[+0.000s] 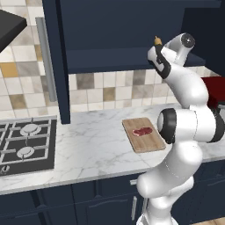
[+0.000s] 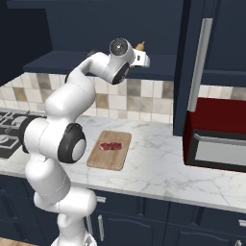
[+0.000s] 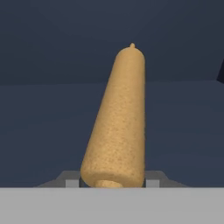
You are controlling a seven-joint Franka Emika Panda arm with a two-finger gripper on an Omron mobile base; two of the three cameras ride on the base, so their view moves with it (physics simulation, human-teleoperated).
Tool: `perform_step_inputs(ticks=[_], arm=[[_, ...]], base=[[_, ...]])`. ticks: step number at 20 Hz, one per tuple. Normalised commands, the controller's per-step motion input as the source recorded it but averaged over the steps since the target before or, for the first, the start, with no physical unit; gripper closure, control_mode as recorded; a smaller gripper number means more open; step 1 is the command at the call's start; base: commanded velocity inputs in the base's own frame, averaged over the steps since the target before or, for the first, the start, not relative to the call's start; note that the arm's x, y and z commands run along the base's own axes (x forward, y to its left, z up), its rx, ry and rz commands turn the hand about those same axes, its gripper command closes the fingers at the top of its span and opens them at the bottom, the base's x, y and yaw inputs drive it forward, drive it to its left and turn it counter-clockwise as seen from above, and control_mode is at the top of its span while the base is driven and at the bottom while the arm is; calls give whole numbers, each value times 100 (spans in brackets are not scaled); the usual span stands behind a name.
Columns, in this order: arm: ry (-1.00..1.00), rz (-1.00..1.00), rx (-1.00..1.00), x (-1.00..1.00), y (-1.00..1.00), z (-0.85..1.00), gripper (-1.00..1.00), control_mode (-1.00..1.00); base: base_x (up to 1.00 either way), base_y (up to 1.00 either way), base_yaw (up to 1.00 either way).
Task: Open the cabinet, retrieve the rolling pin, and place it next to the meat on the cutting board to prepare for tenderizing.
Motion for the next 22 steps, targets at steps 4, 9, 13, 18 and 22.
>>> perform_step_inputs(ticks=[4, 9, 13, 18, 22], arm=[[-4, 0, 0, 0, 0, -2, 100, -100], [-1, 0, 0, -1, 0, -2, 100, -100], [0, 0, 0, 0, 0, -9, 100, -100], [-2, 0, 0, -3, 0, -18, 100, -100], [-11, 0, 0, -54, 5, -14, 100, -100]], base=[[0, 0, 0], [0, 0, 0], [0, 0, 0], [0, 0, 0], [0, 0, 0]])
